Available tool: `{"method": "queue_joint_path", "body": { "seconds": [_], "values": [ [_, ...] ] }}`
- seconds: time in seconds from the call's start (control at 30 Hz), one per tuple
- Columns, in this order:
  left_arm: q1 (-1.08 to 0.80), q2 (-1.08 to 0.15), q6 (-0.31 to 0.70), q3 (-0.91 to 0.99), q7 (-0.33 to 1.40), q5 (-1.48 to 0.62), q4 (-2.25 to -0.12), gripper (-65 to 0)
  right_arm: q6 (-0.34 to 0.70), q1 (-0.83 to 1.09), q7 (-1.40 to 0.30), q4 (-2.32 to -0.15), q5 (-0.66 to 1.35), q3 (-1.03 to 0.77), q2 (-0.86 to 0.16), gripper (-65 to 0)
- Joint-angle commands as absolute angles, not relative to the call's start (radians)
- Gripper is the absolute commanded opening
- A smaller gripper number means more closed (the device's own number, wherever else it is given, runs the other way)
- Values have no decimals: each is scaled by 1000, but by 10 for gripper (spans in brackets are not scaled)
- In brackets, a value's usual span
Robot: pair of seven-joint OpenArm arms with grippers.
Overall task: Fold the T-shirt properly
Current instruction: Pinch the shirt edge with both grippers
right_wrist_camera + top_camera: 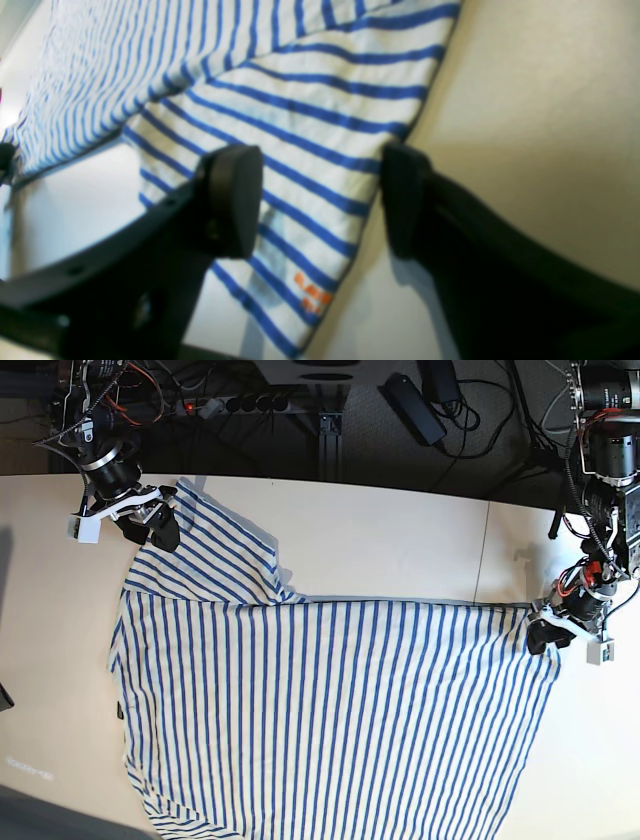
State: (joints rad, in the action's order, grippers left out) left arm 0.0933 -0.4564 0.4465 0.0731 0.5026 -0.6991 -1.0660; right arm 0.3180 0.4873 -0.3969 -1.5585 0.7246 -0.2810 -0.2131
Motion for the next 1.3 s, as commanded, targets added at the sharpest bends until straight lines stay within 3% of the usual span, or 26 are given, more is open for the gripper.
{"method": "queue_joint_path", "body": {
  "seconds": [0.0, 0.1, 0.13, 0.27, 0.3, 0.37, 0.83, 1.0, 1.27],
  "values": [
    [83, -446, 429, 63, 607, -656, -1056, -292, 345, 505, -486, -1548, 688, -273, -213, -264],
    [83, -440, 430, 63, 607, -645, -1056, -326, 345, 505, -486, -1548, 686, -273, -213, -272],
    [83, -441, 430, 63, 606, -636, -1056, -364, 345, 505, -486, -1548, 678, -273, -213, -309],
    [83, -441, 431, 63, 566, -572, -1057, -558, 344, 505, -463, -1548, 643, -273, -213, -630],
    [83, -441, 431, 63, 551, -561, -1057, -600, 344, 505, -463, -1548, 643, -273, -213, -650],
    [83, -444, 433, 63, 530, -545, -1057, -650, 344, 505, -463, -1548, 642, -273, -212, -650],
    [83, -483, 686, 163, 575, -686, -1175, -650, 346, 505, -495, -1654, 595, -297, -218, -650],
    [83, -505, 698, 245, 694, -820, -1254, -650, 349, 505, -529, -1761, 656, -350, -260, -650],
    [106, -548, 698, 245, 700, -863, -1278, -650, 384, 455, -528, -1851, 692, -414, -375, -650]
  ]
}}
